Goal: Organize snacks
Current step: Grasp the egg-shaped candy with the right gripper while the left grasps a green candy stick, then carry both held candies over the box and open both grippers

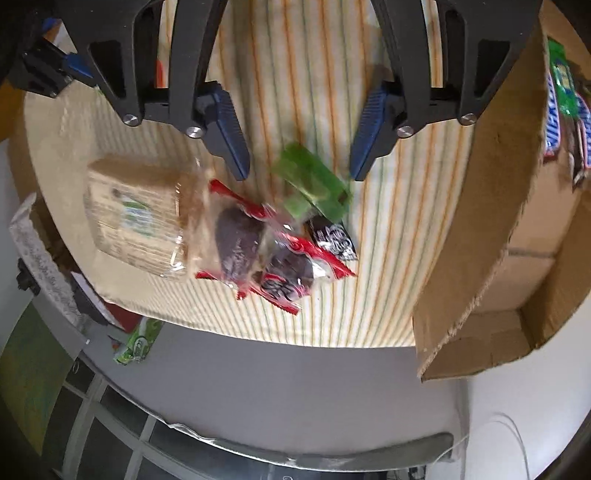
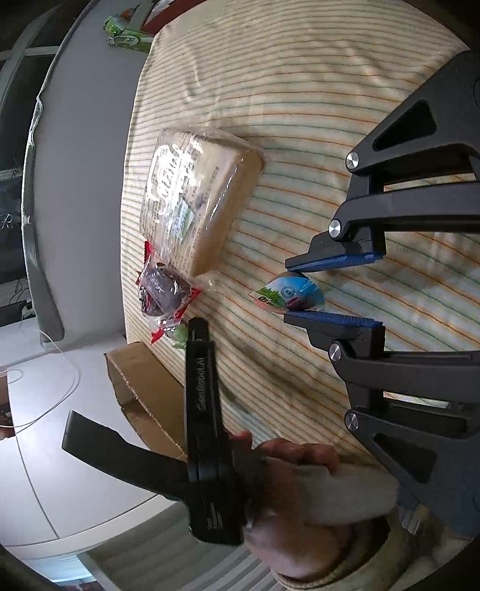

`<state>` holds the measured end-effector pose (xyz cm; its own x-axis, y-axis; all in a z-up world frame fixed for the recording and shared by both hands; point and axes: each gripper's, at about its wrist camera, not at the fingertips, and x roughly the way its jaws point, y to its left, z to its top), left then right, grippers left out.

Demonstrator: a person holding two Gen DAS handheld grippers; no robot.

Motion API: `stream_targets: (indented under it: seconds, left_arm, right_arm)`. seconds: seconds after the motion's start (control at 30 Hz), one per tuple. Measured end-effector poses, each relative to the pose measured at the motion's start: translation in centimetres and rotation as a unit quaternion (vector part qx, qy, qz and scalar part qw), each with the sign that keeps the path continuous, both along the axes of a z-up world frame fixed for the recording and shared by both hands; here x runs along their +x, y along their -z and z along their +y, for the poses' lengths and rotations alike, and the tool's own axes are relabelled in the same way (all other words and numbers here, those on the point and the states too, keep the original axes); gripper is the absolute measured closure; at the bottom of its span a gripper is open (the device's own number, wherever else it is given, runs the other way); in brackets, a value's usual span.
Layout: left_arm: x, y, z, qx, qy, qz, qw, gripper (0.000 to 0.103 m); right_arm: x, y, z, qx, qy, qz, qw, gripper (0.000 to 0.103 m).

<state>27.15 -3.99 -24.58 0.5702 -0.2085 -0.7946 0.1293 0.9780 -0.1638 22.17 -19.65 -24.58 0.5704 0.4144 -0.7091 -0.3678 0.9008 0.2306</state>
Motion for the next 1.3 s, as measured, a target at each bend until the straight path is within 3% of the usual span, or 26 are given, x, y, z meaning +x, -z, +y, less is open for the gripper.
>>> stream_targets:
  seconds: [0.03,0.07,0.23,0.5,0.7,0.97,1.3]
  left_arm:
    - [0.1,-0.1,0.2,-0.001,-0.001,-0.003,1.0,0.077]
    - [0.2,-0.2,0.3,-0.002,-0.003,-0.003,1.0,0.084]
    - [-0.6,-0.5,1.3,-0.01,-0.002,-0.015,0.9998,0.096]
    - [-3.4,-2.2,1.4,-0.014,0.009,-0.037,0.9992,0.096]
    - [-6.1,-5.7,2.2,-0.02,0.026,-0.075,0.9966,0.096]
    - [-9.5,-10.9,3.0,0.009,0.034,-0.148,0.9884,0.096]
    - [-12.2,-14.4,6.5,0.017,0.02,-0.206,0.9783,0.096]
  right_arm:
    - [-0.2,0.0,0.0,0.002,-0.001,-0.001,1.0,0.081]
    - [-0.5,-0.2,0.0,0.004,-0.001,-0.002,1.0,0.081]
    - [-1.0,-0.5,-0.1,0.008,0.002,-0.006,1.0,0.081]
    - [-2.3,-2.6,-0.5,0.003,0.015,-0.026,1.0,0.081]
    - [-3.5,-5.2,0.2,-0.006,0.021,-0.052,0.998,0.081]
    - [-4.5,-9.4,2.9,-0.022,0.016,-0.098,0.995,0.081]
    - [-5.1,-12.6,7.6,-0.047,-0.001,-0.127,0.991,0.081]
